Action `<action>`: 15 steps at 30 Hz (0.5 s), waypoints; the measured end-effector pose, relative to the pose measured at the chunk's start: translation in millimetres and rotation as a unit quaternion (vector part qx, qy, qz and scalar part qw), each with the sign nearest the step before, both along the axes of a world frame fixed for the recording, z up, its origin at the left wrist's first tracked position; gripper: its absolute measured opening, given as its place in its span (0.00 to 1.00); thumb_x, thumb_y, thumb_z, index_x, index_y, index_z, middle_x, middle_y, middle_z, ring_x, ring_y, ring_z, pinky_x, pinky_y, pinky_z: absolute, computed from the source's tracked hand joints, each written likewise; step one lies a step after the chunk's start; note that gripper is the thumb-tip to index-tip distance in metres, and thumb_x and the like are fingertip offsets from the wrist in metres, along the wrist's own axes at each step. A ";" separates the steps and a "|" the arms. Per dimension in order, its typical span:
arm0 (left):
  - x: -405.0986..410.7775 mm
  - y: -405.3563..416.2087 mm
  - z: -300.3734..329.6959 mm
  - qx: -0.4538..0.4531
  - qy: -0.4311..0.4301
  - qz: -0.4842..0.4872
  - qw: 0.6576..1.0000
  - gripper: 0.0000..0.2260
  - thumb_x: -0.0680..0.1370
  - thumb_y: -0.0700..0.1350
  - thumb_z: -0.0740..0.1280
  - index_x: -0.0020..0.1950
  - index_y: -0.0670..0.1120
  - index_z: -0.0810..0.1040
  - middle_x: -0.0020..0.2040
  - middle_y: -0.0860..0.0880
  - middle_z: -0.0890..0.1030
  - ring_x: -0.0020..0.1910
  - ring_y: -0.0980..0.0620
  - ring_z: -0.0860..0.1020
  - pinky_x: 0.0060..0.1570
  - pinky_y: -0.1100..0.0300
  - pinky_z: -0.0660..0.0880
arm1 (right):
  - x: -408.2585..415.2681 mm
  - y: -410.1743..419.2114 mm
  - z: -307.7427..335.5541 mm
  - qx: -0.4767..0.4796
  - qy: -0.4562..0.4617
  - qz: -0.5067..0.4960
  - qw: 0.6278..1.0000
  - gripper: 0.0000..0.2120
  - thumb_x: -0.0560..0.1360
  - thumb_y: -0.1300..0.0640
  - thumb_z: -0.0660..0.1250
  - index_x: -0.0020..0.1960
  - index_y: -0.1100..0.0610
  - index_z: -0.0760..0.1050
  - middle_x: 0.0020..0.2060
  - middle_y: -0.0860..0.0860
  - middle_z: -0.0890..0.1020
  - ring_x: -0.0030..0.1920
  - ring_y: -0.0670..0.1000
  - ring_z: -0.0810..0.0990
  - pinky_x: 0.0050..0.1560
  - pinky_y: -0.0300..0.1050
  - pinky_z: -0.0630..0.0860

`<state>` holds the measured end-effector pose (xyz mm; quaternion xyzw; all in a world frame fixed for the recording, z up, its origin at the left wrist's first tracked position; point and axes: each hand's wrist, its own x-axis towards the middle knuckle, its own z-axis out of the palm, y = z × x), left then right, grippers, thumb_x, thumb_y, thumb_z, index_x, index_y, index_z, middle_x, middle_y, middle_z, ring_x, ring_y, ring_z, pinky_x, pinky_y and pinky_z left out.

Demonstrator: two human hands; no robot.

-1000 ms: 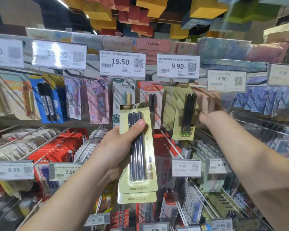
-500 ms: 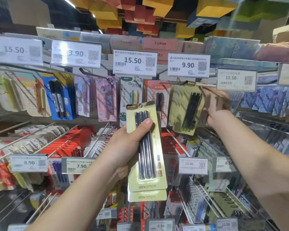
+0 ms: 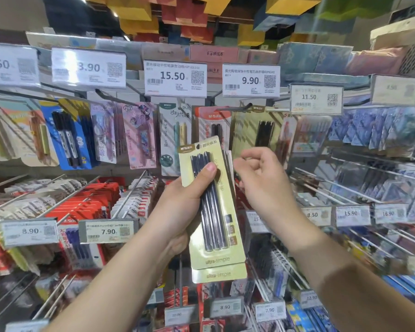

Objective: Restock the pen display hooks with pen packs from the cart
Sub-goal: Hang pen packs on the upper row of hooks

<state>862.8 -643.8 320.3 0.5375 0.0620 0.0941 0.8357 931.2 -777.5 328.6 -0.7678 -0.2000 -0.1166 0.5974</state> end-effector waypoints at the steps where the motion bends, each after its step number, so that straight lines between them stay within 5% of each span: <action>1: 0.1 -1.5 -0.8 0.002 -0.004 -0.001 1.000 0.16 0.80 0.51 0.71 0.60 0.40 0.83 0.50 0.39 0.87 0.42 0.45 0.87 0.36 0.56 0.83 | -4.4 1.5 -2.2 0.004 0.043 0.021 0.999 0.11 0.82 0.47 0.66 0.62 0.48 0.74 0.48 0.46 0.83 0.43 0.40 0.83 0.49 0.45 0.81; 6: 1.4 -3.6 -5.4 0.022 -0.006 -0.004 1.000 0.17 0.79 0.52 0.71 0.62 0.42 0.82 0.51 0.41 0.88 0.47 0.44 0.87 0.41 0.55 0.84 | -8.1 1.0 -13.8 0.078 0.176 0.118 0.974 0.13 0.84 0.48 0.64 0.56 0.53 0.84 0.48 0.51 0.88 0.51 0.55 0.87 0.61 0.62 0.80; 11: 0.5 -4.3 -6.4 0.020 -0.005 -0.014 1.000 0.18 0.78 0.53 0.71 0.61 0.42 0.83 0.50 0.40 0.88 0.44 0.45 0.87 0.37 0.56 0.83 | -3.5 -5.7 -16.8 0.122 0.193 0.137 0.964 0.12 0.84 0.53 0.63 0.57 0.55 0.85 0.49 0.50 0.89 0.48 0.47 0.87 0.51 0.47 0.78; 15: 1.9 -3.4 -7.1 0.030 -0.002 -0.019 0.999 0.17 0.78 0.53 0.71 0.60 0.42 0.83 0.49 0.41 0.88 0.44 0.46 0.87 0.38 0.57 0.83 | -1.4 -6.7 -19.3 0.133 0.201 0.155 0.958 0.12 0.85 0.57 0.64 0.57 0.59 0.85 0.50 0.54 0.88 0.50 0.52 0.87 0.53 0.48 0.80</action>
